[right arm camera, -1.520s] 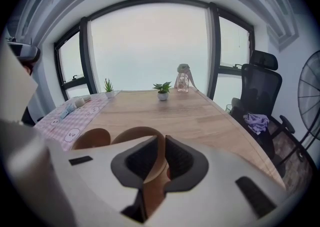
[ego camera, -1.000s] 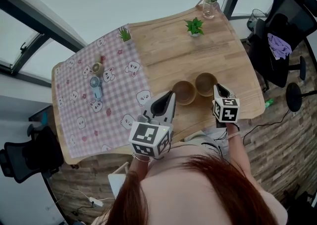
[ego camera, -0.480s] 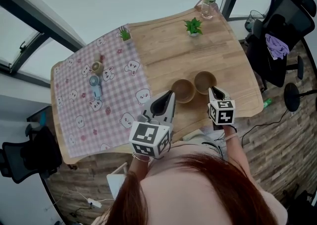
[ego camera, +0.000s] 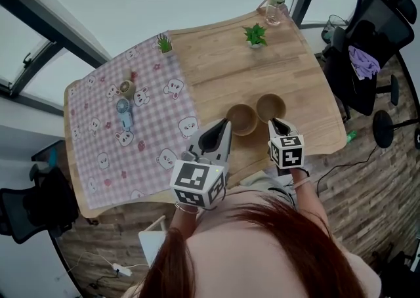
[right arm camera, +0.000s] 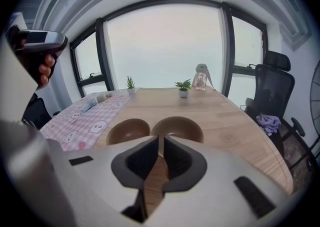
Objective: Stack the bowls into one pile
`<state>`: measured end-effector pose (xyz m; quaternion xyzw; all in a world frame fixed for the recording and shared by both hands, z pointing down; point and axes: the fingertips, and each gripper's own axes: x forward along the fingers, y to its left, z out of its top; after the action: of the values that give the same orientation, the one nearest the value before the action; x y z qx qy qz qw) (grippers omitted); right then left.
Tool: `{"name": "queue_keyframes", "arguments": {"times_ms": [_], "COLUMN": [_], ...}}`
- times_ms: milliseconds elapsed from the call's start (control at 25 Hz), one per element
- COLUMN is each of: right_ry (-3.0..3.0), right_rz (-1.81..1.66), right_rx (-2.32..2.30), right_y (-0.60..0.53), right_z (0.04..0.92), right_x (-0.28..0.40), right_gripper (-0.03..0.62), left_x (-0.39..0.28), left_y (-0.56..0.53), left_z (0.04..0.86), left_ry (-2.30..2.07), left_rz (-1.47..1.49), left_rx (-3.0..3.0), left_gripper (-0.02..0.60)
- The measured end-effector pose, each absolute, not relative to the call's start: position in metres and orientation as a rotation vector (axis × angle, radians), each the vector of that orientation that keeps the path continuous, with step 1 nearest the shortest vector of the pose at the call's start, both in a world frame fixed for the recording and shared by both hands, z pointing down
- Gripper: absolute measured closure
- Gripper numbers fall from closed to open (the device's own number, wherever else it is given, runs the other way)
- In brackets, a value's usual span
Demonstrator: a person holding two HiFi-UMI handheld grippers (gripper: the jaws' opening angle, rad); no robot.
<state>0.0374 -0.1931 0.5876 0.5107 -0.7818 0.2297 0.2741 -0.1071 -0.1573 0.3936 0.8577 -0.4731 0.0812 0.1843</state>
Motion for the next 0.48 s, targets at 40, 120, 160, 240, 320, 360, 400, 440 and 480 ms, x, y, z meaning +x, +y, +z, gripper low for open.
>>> {"name": "queue_keyframes", "arguments": {"times_ms": [40,120,160,240,320,360,400,440,480], "right_ry": [-2.105,-2.11,-2.112,-2.115,-2.113,-2.109,-2.105,-2.102,-2.101], "right_rz": [0.618,0.619,0.622,0.638,0.663,0.679,0.697,0.718,0.74], "right_rx": [1.363,1.343,1.333,1.316,1.301,1.292,1.284,1.276,1.27], "right_y": [-0.192,-0.19,-0.189,-0.187,-0.185,-0.184,-0.183,-0.182,-0.181], "right_z": [0.588,0.589,0.59,0.593,0.596,0.599,0.601,0.604,0.606], "right_x": [0.035,0.03,0.027,0.022,0.017,0.016,0.014,0.012,0.01], "right_gripper": [0.563,0.563,0.563,0.562,0.559,0.556,0.552,0.545,0.54], "left_x": [-0.108,-0.109,-0.11,-0.111,-0.112,-0.113,-0.114,-0.115,-0.115], "left_y": [-0.157,-0.157,-0.158,-0.158,-0.158,-0.158,-0.158,-0.158,-0.159], "left_z": [0.394,0.394,0.394,0.394,0.394,0.394,0.394,0.395,0.395], "left_ry": [-1.334,-1.335,-1.336,-1.338,-1.341,-1.342,-1.344,-1.345,-1.346], "left_rz": [0.225,0.22,0.219,0.216,0.214,0.215,0.216,0.216,0.215], "left_rx": [2.417,2.414,2.413,2.41,2.41,2.41,2.41,2.409,2.408], "left_gripper": [0.571,0.571,0.571,0.571,0.571,0.571,0.571,0.571,0.571]}}
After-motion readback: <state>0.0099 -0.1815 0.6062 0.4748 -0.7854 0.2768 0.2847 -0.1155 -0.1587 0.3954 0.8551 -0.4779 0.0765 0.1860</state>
